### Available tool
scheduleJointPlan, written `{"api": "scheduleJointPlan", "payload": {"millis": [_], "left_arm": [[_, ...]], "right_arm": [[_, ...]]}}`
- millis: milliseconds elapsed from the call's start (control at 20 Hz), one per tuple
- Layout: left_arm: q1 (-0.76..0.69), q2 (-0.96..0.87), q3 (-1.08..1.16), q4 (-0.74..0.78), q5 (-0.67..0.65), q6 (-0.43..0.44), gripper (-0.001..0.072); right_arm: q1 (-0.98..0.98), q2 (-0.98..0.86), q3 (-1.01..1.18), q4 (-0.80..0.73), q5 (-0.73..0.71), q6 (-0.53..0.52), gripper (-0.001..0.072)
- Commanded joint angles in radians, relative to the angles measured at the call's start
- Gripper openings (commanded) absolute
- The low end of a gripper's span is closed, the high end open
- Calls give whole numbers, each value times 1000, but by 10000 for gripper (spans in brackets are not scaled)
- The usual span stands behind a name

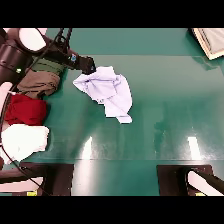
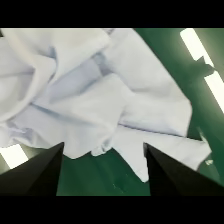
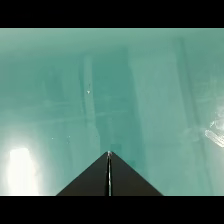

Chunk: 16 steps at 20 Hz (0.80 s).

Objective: Fold the shirts.

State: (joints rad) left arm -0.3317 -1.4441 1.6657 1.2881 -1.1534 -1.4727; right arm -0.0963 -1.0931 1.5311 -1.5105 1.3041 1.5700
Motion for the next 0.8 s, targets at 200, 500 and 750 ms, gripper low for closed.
{"api": "scheduleJointPlan", "payload": {"millis": [200,500,750], "left_arm": [[55,-285,0,66,29,-69,596],[55,-361,5,18,109,-69,399],[53,-345,217,-127,-2,-21,25]], "right_arm": [[1,0,0,0,14,0,16],[1,1,0,1,0,0,16],[1,6,31,0,-31,0,16]]}}
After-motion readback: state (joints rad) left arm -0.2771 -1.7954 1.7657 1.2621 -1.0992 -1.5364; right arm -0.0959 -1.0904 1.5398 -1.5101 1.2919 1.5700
